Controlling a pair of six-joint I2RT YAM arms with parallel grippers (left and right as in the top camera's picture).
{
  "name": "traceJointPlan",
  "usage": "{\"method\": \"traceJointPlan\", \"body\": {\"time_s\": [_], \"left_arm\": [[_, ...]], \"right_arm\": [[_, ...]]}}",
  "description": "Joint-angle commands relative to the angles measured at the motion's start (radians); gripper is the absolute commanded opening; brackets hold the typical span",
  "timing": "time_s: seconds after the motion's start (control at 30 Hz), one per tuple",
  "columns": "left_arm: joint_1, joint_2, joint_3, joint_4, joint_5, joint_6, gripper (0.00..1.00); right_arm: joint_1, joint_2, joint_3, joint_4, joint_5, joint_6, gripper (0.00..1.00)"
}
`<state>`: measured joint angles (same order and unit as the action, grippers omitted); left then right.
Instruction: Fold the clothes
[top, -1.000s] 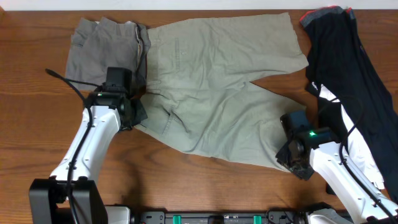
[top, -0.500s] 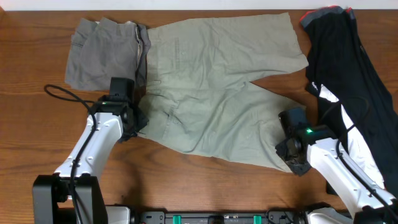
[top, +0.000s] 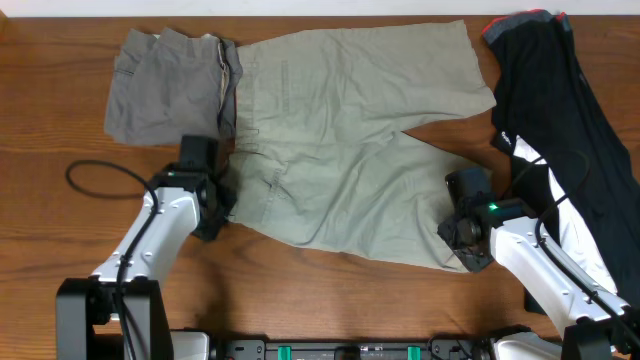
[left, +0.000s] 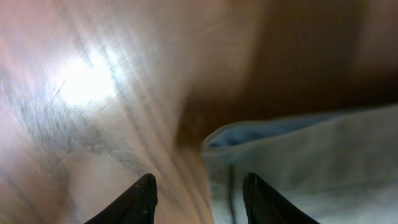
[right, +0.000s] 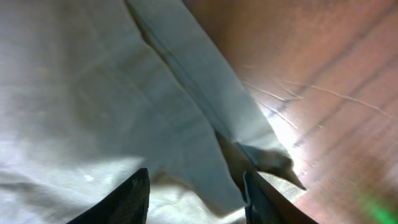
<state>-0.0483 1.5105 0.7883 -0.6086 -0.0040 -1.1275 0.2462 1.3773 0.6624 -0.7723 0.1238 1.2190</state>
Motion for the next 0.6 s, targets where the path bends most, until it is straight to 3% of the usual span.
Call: {"method": "traceJointPlan", "body": {"time_s": [0.0,0.27,0.5,0.53,0.57], "left_arm": [[0.003,-0.001,-0.065,0.074,-0.012,-0.225,0.47],[0.003,-0.001,-0.119,0.267,-0.012,-0.225,0.48],[0.003,-0.001,-0.119,0.289,-0.007,-0.215,0.48],[0.003,-0.001,-0.119,0.285,-0.003,-0.211,0.4],[0.002,-0.001,-0.119,0.277,0.009,-0.2,0.25]], "right_arm": [[-0.023,0.004,0.001,0.022,0.007,-0.021,0.48],[-0.023,0.004,0.001,0.06,0.007,-0.058,0.5],[-0.023,0.004,0.001,0.064,0.006,-0.081,0.5],[-0.023,0.004,0.001,0.063,0.006,-0.088,0.49],[-0.023,0.004,0.001,0.06,0.005,-0.094,0.48]]}}
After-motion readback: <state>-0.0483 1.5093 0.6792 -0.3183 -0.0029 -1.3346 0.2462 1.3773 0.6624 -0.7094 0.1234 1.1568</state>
